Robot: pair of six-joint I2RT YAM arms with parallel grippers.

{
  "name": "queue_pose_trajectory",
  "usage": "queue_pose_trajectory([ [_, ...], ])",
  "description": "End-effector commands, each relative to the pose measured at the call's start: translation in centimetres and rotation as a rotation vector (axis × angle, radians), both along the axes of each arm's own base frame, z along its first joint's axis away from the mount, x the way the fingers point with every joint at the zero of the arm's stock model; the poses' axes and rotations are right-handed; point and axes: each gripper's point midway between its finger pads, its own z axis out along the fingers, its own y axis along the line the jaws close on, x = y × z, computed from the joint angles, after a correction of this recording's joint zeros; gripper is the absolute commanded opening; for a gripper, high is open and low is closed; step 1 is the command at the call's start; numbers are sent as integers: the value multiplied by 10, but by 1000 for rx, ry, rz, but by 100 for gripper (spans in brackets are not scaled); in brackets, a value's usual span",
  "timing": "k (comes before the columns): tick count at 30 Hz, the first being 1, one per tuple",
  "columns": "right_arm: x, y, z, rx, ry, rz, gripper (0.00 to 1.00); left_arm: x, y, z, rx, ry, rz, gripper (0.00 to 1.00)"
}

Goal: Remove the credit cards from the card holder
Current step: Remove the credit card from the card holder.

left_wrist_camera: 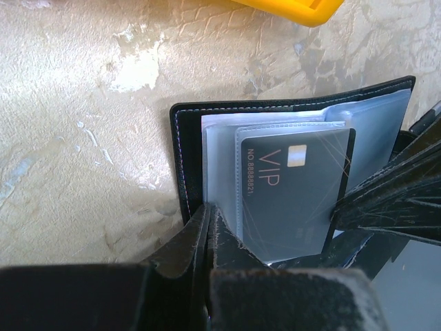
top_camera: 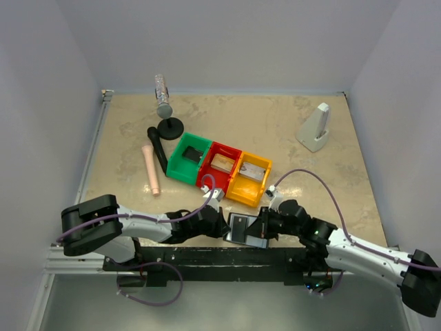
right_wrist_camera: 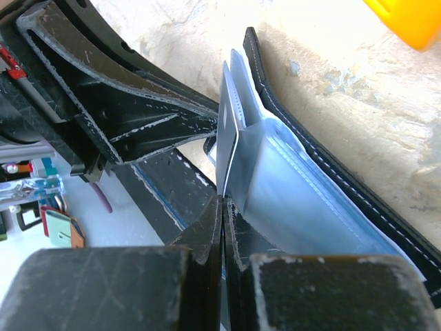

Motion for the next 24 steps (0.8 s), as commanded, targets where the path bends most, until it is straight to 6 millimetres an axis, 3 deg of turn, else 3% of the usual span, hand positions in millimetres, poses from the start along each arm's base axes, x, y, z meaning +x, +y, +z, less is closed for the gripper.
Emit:
queue_pose_trajectory([
  [1, 3, -1, 11, 21, -34, -13, 0, -6, 31, -35, 124, 51, 31, 0],
  [14, -1, -12, 8, 3, -38, -27, 0, -6, 35, -41, 132, 72, 42, 0],
  [20, -1, -11, 6, -5, -34, -24, 0, -2, 32, -22, 68, 24, 42, 0],
  [24, 1, -8, 8, -6, -39, -19, 0, 1, 27, -3, 11, -11, 32, 16],
])
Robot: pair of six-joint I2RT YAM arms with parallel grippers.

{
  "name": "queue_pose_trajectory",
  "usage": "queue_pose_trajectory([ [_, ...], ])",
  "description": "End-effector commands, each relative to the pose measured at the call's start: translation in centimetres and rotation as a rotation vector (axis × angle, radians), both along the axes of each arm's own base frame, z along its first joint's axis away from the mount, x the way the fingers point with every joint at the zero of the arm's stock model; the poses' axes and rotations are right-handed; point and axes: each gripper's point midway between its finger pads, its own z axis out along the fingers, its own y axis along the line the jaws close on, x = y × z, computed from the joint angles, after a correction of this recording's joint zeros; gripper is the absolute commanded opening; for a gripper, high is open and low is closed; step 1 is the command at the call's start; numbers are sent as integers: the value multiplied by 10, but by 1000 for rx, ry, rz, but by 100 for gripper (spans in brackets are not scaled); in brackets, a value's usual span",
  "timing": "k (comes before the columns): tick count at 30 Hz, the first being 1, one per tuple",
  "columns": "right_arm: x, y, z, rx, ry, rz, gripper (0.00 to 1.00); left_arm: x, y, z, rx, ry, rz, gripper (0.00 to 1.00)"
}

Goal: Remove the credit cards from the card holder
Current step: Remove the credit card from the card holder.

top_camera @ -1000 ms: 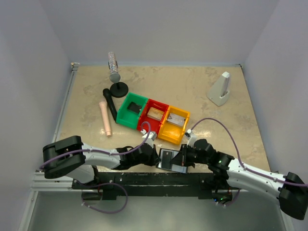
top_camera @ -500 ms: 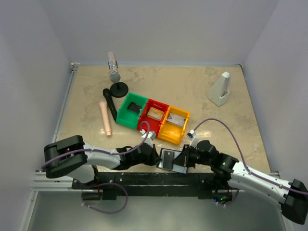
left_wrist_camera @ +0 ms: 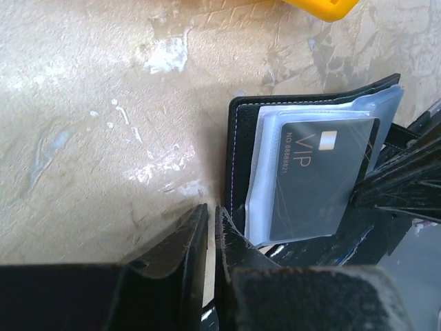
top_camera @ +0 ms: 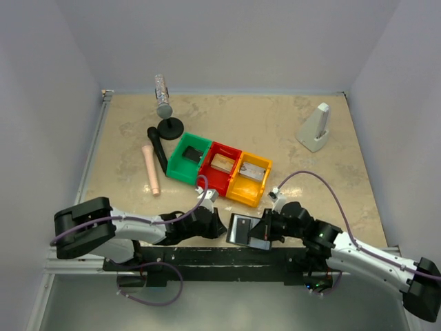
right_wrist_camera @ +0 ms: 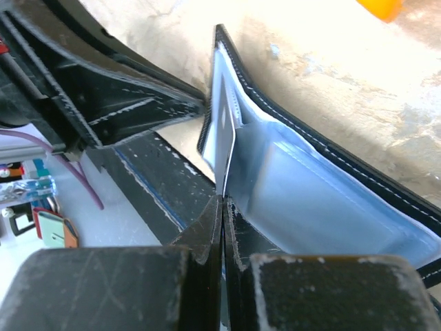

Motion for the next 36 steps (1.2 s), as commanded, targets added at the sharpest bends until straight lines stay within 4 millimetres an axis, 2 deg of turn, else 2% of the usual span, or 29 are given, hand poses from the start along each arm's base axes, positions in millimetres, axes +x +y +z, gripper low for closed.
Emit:
queue_pose_trajectory([
  [1, 7, 6, 12, 22, -43, 3, 0, 3, 17, -1, 43, -38, 6, 19],
  [6, 8, 8, 12, 16, -44, 5, 0, 2, 9, 17, -42, -69, -19, 20],
  [9, 9, 9, 10, 13, -40, 4, 0, 1, -4, 31, -103, -93, -63, 17],
  [13, 11, 10, 5, 1, -32, 4, 0, -5, -24, 39, -147, -95, -143, 13],
  [16, 12, 12, 2, -4, -26, 7, 0, -8, -33, 35, -143, -79, -170, 10],
  [20, 13, 15, 3, 1, -25, 8, 0, -8, -34, 24, -124, -63, -176, 7],
  [28, 14, 18, 8, 22, -29, 15, 0, -8, -36, 16, -110, -50, -178, 4],
  [29, 14, 18, 8, 23, -27, 14, 3, -8, -36, 16, -109, -49, -176, 4],
  [31, 15, 22, 13, 46, -35, 16, 17, -9, -35, 12, -101, -43, -174, 3],
  [33, 15, 23, 14, 55, -34, 15, 26, -9, -33, 9, -95, -35, -169, 3],
  [36, 16, 26, 16, 70, -31, 19, 33, -10, -33, 4, -94, -25, -167, 2],
])
